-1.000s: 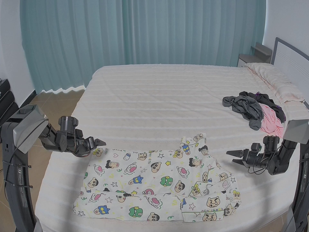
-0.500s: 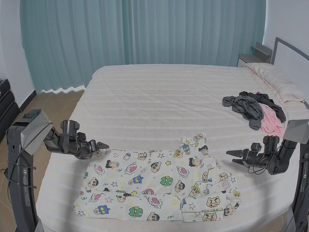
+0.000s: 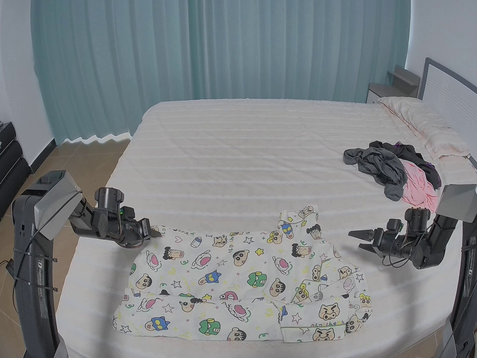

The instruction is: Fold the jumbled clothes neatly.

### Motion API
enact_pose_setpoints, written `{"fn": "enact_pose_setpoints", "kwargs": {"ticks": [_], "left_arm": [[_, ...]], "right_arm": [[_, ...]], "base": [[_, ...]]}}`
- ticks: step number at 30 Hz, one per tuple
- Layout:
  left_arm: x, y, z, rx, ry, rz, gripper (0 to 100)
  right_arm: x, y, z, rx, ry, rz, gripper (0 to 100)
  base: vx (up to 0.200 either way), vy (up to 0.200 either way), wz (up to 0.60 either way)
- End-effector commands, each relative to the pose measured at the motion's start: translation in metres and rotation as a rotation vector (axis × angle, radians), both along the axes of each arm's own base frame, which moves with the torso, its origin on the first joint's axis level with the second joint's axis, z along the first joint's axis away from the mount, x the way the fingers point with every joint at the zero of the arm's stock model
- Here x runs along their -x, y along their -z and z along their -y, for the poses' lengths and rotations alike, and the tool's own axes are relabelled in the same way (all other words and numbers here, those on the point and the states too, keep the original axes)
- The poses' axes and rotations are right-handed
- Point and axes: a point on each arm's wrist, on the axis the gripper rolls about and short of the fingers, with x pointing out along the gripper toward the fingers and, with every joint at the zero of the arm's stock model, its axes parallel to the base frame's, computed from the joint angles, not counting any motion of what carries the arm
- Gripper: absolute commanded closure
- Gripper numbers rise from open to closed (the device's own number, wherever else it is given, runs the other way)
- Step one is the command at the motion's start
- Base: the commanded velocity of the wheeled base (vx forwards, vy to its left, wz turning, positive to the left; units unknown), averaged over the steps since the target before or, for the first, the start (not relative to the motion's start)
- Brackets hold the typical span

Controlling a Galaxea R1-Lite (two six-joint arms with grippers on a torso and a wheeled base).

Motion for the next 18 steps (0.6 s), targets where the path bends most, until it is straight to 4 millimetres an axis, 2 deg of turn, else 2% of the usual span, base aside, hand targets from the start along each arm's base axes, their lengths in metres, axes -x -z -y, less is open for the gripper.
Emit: {"fn": "enact_pose_setpoints", "kwargs": {"ticks": [1, 4, 5, 7, 8, 11, 18], "left_arm": [[0.001, 0.0, -0.001, 0.003, -0.007, -0.005, 100], [0.001, 0.001, -0.001, 0.003, -0.007, -0.005, 100], [0.002, 0.001, -0.001, 0.004, -0.006, -0.008, 100], [0.002, 0.0, -0.001, 0.005, -0.007, -0.01, 100], [0.003, 0.001, -0.002, 0.006, -0.008, -0.014, 100], [0.006, 0.002, -0.002, 0.007, -0.008, -0.022, 100], [0.006, 0.002, -0.002, 0.008, -0.009, -0.023, 100]], "right_arm": [[-0.035, -0.018, -0.028, 0.04, 0.075, 0.051, 0], [-0.048, -0.024, -0.036, 0.052, 0.093, 0.041, 0], [-0.059, -0.027, -0.046, 0.057, 0.077, 0.019, 0], [-0.061, -0.028, -0.05, 0.059, 0.071, 0.013, 0], [-0.069, -0.025, -0.064, 0.066, 0.05, -0.003, 0], [-0.079, -0.017, -0.081, 0.088, 0.047, -0.006, 0], [-0.091, -0.001, -0.106, 0.108, 0.015, -0.045, 0]], "base": [[0.0, 0.0, 0.0], [0.0, 0.0, 0.0], [0.0, 0.0, 0.0], [0.0, 0.0, 0.0], [0.0, 0.0, 0.0], [0.0, 0.0, 0.0], [0.0, 0.0, 0.0]]}}
